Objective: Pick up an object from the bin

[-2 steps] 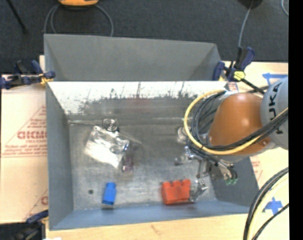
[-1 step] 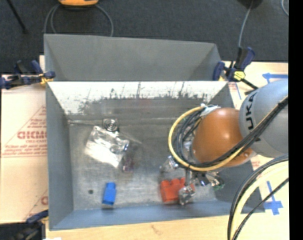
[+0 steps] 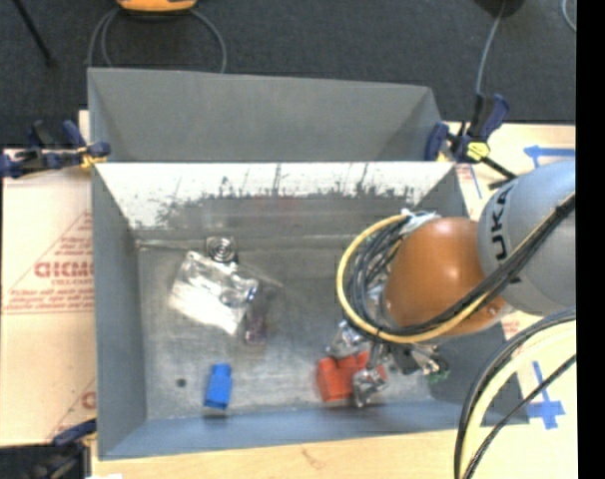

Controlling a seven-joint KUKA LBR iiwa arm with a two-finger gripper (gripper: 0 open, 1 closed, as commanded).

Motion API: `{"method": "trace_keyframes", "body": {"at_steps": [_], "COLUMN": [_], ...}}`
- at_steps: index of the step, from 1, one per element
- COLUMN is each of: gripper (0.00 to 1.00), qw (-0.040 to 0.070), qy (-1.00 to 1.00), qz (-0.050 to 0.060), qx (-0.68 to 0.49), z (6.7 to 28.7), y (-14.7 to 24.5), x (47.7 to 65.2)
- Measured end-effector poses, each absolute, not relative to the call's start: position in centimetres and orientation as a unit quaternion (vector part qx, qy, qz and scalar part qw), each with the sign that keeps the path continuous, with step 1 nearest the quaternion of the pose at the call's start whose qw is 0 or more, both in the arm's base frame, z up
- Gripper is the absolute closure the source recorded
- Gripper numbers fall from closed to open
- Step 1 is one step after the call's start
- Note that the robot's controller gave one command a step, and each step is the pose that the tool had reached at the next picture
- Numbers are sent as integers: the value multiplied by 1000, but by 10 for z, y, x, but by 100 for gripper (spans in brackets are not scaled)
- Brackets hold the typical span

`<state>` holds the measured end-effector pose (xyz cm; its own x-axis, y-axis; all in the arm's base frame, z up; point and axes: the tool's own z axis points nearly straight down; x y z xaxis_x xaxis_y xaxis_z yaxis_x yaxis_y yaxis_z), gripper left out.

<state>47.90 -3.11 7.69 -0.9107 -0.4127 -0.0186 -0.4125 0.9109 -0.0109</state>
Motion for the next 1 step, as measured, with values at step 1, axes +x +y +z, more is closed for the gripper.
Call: {"method": "trace_keyframes", "body": {"at_steps": [1], "gripper": [100], "qw": [4], "qy": [927], "qz": [-2], "qx": [-375], "z": [254], "y": [-44], "x": [491]}}
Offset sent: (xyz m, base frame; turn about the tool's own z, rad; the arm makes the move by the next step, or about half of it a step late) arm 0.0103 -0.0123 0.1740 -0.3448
